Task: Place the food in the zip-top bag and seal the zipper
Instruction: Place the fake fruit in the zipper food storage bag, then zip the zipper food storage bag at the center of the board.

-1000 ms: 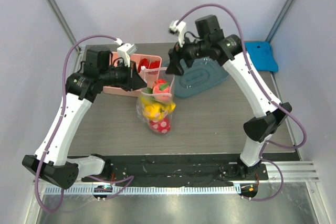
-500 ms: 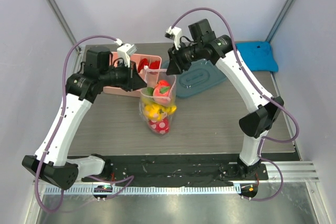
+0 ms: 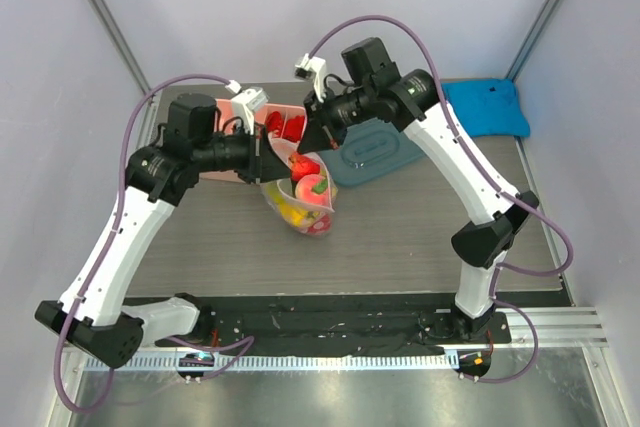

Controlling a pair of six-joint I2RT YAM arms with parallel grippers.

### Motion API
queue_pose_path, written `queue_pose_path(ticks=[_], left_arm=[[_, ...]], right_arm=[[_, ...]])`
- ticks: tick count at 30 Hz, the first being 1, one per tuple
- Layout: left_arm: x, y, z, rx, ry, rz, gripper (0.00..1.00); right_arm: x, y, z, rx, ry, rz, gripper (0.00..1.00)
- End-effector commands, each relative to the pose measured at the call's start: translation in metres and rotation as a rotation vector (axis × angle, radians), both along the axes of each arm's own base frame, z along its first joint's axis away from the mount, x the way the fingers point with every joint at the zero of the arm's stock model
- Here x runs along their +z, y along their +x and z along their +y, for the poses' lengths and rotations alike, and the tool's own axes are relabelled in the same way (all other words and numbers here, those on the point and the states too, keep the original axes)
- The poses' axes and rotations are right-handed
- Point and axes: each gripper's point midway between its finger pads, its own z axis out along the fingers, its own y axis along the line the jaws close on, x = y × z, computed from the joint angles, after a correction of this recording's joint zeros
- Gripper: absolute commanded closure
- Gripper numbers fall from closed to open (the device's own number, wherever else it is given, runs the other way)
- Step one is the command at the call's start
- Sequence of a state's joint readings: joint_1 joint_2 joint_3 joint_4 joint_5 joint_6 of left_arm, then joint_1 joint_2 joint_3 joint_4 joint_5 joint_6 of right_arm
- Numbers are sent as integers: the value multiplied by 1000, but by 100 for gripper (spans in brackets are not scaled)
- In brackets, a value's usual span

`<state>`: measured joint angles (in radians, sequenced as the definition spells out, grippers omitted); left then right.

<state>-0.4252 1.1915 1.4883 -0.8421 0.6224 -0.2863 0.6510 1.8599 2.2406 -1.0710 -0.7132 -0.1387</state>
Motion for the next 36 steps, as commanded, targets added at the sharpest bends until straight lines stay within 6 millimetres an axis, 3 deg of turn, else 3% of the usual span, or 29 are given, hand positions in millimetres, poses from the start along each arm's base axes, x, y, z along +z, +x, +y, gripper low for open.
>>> queue_pose_path(ticks=[1, 5, 8, 10, 13, 14, 15, 16, 17, 18, 19, 21, 24, 30, 32, 33, 35, 36], left_arm=[[29, -16, -23, -53, -130, 4, 100], [-9, -1, -24, 5, -75, 50, 100], [-24, 18, -13, 108, 10, 34, 100], [-12, 12, -12, 60, 21, -16, 100], [39, 0, -3, 57, -53, -193, 100], [44, -3, -1, 71, -72, -212, 100], [43, -6, 1, 111, -106, -172, 100], [40, -11, 3, 128, -127, -149, 100], [19, -13, 1, 127, -112, -75, 100], [11, -19, -3, 117, -130, -2, 100], [4, -19, -4, 124, -129, 25, 100], [-4, -14, -3, 157, -136, 44, 100], [-1, -10, -5, 155, -141, 35, 100], [-6, -6, -10, 139, -139, 49, 100], [-3, -3, -11, 141, -142, 40, 100], [-3, -2, -12, 137, -146, 39, 100], [7, -5, -18, 95, -176, 21, 100], [12, -10, -23, 65, -183, 3, 100]], right_arm=[[25, -39, 10, 96, 69, -23, 99], [-23, -22, 13, 78, -18, -28, 99], [-28, -6, 13, 60, -55, -64, 99], [-5, 6, 5, 24, -28, -86, 99], [17, 19, -11, -29, 0, -105, 99], [21, 19, -13, -33, 5, -107, 99], [25, 14, -16, -22, 9, -123, 99], [14, 11, -16, -13, -6, -96, 99], [8, 8, -14, -9, -8, -75, 99], [-3, 4, -13, 2, -17, -41, 90], [-7, 0, -12, 4, -21, -8, 58], [-14, -5, -15, 6, -49, 42, 20], [-22, -10, -27, -25, -95, 38, 10], [-26, -28, -35, -28, -123, 87, 10], [-27, -33, -29, -9, -123, 88, 20], [-29, -34, -27, 5, -129, 72, 46], [-31, -34, -23, 27, -142, 42, 88], [-21, -26, -20, 36, -137, -15, 99]])
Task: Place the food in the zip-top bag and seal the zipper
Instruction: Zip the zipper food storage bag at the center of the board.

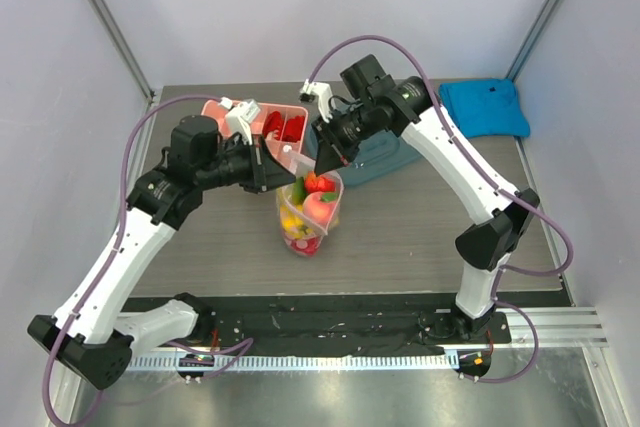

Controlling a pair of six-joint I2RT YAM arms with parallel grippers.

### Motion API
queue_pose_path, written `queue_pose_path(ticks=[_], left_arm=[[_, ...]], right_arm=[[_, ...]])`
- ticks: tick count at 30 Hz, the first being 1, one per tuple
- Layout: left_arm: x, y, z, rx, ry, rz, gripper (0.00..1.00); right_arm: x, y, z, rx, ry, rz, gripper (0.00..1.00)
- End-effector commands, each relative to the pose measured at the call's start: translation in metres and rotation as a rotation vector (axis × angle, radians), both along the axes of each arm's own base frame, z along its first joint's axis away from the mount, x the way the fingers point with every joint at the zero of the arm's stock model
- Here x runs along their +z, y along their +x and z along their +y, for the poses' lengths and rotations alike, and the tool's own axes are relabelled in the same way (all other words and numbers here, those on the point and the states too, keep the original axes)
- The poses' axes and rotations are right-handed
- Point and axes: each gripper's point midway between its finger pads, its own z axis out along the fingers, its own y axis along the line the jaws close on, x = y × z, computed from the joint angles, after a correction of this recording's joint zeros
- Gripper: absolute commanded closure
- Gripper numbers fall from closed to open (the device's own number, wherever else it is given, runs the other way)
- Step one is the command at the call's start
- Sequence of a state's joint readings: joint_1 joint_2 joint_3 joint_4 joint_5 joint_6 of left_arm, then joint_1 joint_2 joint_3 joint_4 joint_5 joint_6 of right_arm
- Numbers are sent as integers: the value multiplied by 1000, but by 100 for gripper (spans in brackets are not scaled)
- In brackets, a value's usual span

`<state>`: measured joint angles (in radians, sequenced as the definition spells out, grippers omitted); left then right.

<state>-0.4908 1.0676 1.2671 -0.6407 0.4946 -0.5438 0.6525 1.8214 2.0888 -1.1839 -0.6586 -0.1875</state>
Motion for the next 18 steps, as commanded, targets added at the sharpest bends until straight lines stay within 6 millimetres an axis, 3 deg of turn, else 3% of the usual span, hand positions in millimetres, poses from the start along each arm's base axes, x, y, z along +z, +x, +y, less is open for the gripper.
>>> queue_pose_path(ticks=[1, 3, 5, 7, 9, 10, 12, 13, 14, 16, 18], left_arm=[[35, -8, -20, -103, -82, -119, 100], [48, -14, -29, -146, -71, -195, 99], [53, -25, -42, -200, -75, -211, 100], [47, -20, -50, -199, -69, -179, 100], [46, -18, -56, -212, -70, -173, 99], [41, -15, -59, -219, -59, -166, 95], [39, -13, -59, -224, -42, -179, 77], [40, -15, -56, -245, -28, -221, 54], [41, -17, -52, -252, -15, -243, 45], [49, -21, -42, -252, 0, -302, 33], [62, -19, -18, -204, 30, -413, 30]], right_arm=[[42, -2, 6, 71, 48, -171, 99], [78, 6, 12, 118, 109, -302, 99], [93, 5, 15, 160, 143, -362, 99], [92, -1, 13, 227, 157, -403, 99], [70, -3, 14, 265, 137, -373, 99], [70, -8, 12, 299, 148, -390, 99], [52, -10, 12, 328, 131, -369, 99], [49, -10, 11, 341, 128, -377, 99], [44, -9, 11, 364, 122, -395, 99], [35, -8, 12, 387, 115, -402, 99], [31, -7, 14, 414, 123, -422, 99]])
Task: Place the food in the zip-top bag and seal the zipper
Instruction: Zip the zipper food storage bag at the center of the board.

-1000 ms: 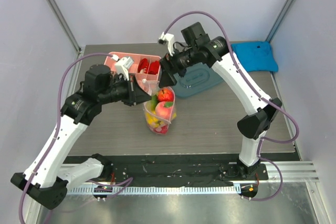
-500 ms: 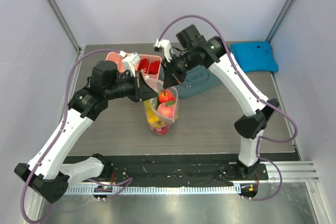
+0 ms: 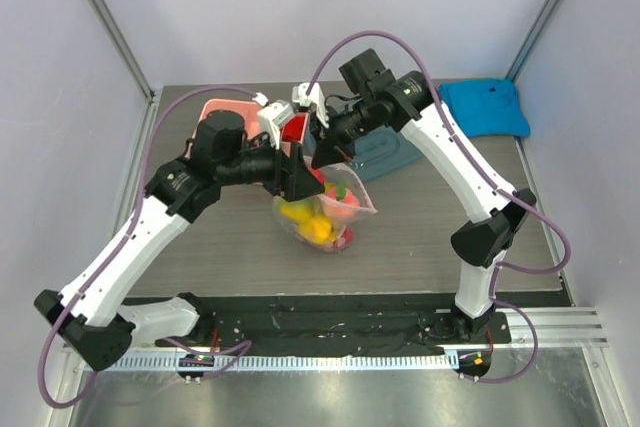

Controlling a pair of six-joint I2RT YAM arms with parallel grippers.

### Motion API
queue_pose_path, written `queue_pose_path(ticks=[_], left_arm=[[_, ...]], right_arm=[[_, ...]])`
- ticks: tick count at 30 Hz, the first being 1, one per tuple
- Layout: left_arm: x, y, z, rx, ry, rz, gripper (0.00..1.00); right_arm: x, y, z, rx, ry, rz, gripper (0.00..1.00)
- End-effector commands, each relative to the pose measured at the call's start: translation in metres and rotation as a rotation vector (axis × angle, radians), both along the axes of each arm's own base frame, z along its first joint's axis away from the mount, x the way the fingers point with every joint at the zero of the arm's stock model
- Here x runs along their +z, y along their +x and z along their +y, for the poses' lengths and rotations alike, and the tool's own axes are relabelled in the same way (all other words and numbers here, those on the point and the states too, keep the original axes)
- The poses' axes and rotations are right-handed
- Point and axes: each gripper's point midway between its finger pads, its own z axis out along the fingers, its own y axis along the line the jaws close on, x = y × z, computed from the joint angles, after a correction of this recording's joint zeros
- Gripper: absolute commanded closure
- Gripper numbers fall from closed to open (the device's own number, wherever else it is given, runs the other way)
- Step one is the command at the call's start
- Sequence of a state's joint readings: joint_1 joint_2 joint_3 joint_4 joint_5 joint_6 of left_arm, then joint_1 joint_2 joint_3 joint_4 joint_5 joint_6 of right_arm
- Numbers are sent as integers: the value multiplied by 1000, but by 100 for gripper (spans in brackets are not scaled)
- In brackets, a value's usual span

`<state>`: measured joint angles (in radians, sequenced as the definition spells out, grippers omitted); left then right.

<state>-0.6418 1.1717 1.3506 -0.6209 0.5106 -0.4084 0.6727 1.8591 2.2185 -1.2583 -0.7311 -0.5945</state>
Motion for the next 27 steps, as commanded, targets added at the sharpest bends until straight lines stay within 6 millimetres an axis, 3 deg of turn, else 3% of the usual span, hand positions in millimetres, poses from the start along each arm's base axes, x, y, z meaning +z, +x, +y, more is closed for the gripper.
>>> queue_pose_path(ticks=[1, 2, 4, 5, 9, 10, 15, 16, 19, 25, 27], left_arm=[[68, -3, 42, 56, -50, -365, 28], [71, 10, 62, 134, -36, -386, 27], [71, 11, 84, 165, -24, -402, 27], [73, 16, 104, 215, -3, -439, 26], [44, 7, 127, 202, 60, -441, 27], [28, 8, 129, 193, 70, -421, 27], [-2, 15, 139, 142, 146, -518, 27], [-21, 18, 139, 123, 163, -524, 27], [-33, 33, 141, 110, 190, -660, 27], [-23, 47, 122, 58, 61, -663, 23], [-21, 42, 112, -6, 6, -664, 23]], right_arm=[[11, -7, 6, 117, 69, -116, 99], [10, -6, 8, 126, 76, -127, 99], [13, -7, 10, 137, 93, -134, 99], [14, -5, 12, 142, 104, -143, 99], [18, -7, 19, 186, 140, -165, 99], [18, -7, 20, 196, 141, -176, 99], [16, -2, 29, 288, 167, -278, 99], [16, -1, 30, 301, 173, -292, 99], [17, 0, 35, 337, 195, -329, 99], [16, -5, 35, 378, 205, -348, 99], [13, -10, 35, 405, 201, -356, 99]])
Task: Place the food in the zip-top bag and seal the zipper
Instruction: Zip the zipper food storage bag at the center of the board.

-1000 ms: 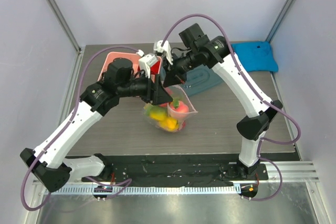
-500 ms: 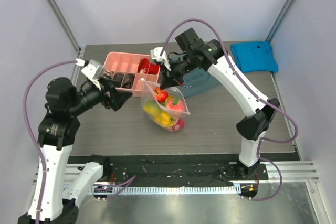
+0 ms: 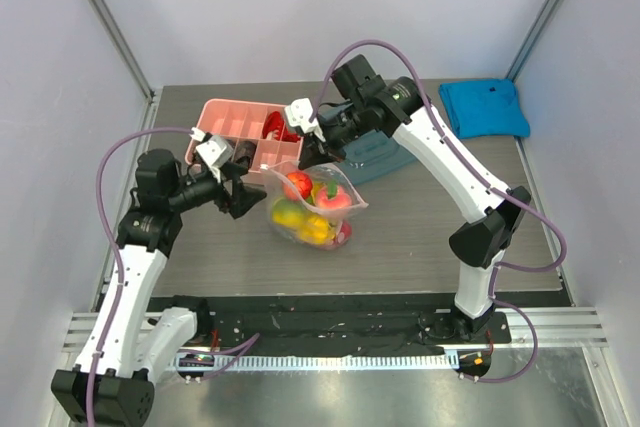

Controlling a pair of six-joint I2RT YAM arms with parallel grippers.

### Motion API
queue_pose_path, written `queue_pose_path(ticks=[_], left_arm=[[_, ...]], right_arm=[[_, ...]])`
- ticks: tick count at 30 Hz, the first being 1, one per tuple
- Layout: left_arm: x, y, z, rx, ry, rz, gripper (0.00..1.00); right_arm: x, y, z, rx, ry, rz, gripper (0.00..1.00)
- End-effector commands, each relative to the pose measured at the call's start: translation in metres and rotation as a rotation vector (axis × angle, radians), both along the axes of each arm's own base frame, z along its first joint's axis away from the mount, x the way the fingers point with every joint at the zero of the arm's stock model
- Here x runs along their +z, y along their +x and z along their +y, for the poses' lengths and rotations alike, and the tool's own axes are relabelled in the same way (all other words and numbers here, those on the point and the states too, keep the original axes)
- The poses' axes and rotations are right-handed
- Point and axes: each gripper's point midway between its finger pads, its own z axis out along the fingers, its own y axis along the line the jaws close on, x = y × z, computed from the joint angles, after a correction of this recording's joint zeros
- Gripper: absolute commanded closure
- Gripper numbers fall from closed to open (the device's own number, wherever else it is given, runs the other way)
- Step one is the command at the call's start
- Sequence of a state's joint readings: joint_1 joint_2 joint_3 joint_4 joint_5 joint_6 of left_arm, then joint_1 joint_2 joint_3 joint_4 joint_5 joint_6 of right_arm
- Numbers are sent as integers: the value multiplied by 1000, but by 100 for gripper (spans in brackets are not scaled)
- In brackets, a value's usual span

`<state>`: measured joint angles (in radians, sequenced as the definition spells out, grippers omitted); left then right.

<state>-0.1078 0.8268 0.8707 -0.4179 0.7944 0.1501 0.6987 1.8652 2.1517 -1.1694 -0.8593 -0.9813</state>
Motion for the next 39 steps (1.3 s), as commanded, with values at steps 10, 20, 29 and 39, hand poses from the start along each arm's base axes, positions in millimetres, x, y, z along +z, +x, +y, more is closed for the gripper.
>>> queue_pose_path(ticks=[10, 20, 29, 39], left_arm=[[36, 11, -34, -238, -124, -151, 78], [66, -16, -34, -213, -198, -105, 100], [62, -29, -26, -189, -118, -7, 100], [59, -26, -21, -208, -27, -54, 100]], right_arm=[[15, -12, 11, 136, 89, -120, 99], [22, 3, 13, 87, 104, -173, 89], [68, 20, 7, -106, 168, -193, 20], [125, -29, 16, -31, 323, -172, 19]])
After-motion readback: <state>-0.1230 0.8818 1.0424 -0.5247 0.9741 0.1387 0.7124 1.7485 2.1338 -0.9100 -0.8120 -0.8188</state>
